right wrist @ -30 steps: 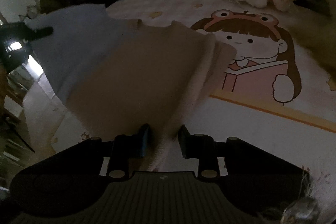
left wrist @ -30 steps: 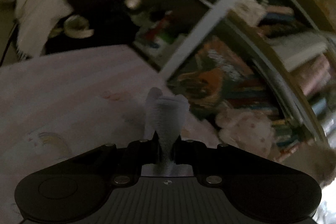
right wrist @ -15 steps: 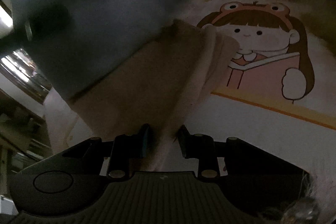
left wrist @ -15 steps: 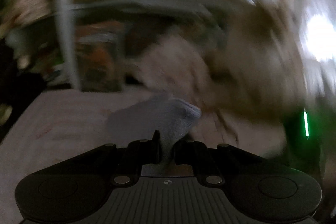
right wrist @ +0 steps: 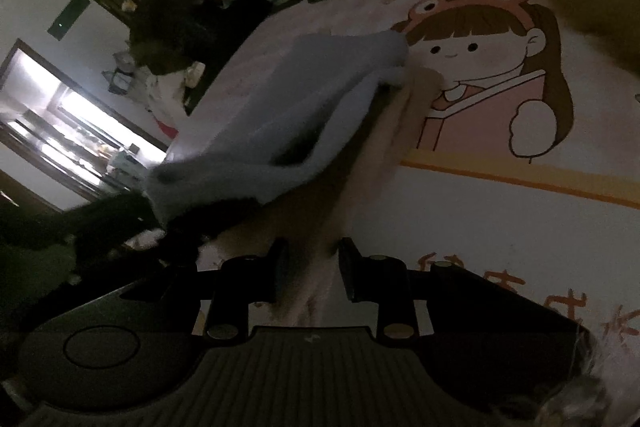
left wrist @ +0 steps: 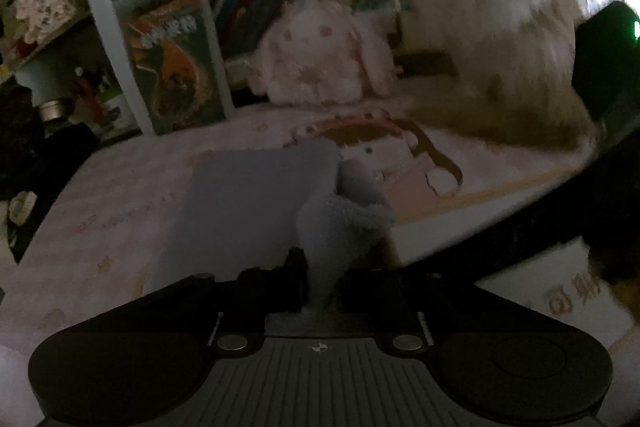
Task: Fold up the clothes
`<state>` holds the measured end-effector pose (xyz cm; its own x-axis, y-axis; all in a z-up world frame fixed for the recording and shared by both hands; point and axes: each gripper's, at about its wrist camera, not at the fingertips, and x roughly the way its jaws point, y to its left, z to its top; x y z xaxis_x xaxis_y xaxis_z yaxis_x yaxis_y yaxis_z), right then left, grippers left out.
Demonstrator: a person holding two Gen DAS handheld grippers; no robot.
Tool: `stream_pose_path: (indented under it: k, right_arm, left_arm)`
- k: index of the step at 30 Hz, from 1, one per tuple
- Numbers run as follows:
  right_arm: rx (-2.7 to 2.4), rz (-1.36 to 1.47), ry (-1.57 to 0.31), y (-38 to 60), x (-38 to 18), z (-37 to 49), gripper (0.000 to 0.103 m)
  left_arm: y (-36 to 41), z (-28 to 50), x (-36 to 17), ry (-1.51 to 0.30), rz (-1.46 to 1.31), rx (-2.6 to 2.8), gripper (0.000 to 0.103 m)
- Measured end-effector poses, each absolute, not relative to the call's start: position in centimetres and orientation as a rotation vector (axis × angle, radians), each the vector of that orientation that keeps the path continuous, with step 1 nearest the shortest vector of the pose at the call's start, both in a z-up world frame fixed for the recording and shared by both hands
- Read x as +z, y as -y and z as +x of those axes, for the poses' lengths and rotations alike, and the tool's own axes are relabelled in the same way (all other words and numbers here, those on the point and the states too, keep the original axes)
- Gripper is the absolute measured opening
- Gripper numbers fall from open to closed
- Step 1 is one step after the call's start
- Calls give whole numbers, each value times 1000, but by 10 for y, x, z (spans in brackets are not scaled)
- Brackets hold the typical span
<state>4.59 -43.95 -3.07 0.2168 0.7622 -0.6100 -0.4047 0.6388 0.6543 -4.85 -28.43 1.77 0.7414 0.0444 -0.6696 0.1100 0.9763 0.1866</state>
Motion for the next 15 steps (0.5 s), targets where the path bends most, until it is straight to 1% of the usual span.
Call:
stream_pose_path:
  k: [1, 2, 3, 4, 6, 9, 10, 11, 15]
  right_arm:
    - [839, 404, -1075, 443, -30, 46, 27]
    - [840, 414, -1075, 447, -29, 46, 31]
    - [842, 424, -1074, 450, -28, 45, 32]
    - [843, 434, -1074, 454, -27, 45, 38]
    - [846, 453, -1073, 461, -26, 45, 44]
    - [857, 496, -1069, 468, -22, 46, 55]
    - [864, 515, -1067, 470, -20, 47, 61]
    - [870, 535, -1064, 471, -18, 48, 65]
    - [897, 615, -1057, 474, -11, 52, 67]
  left_arm:
    - [288, -48, 14, -758, 237, -48, 42]
    - [292, -49, 11, -777, 262, -55, 43]
    - [296, -51, 9, -792, 287, -65, 51]
    - [299, -53, 8, -800, 309, -80, 57]
    - [302, -60, 8, -812, 335, -110, 62]
    - [296, -72, 20, -816, 305, -150, 62]
    - [292, -76, 26, -809, 274, -162, 62]
    - [283, -80, 36, -789, 210, -171, 62]
    - [242, -87, 71, -686, -38, -160, 62]
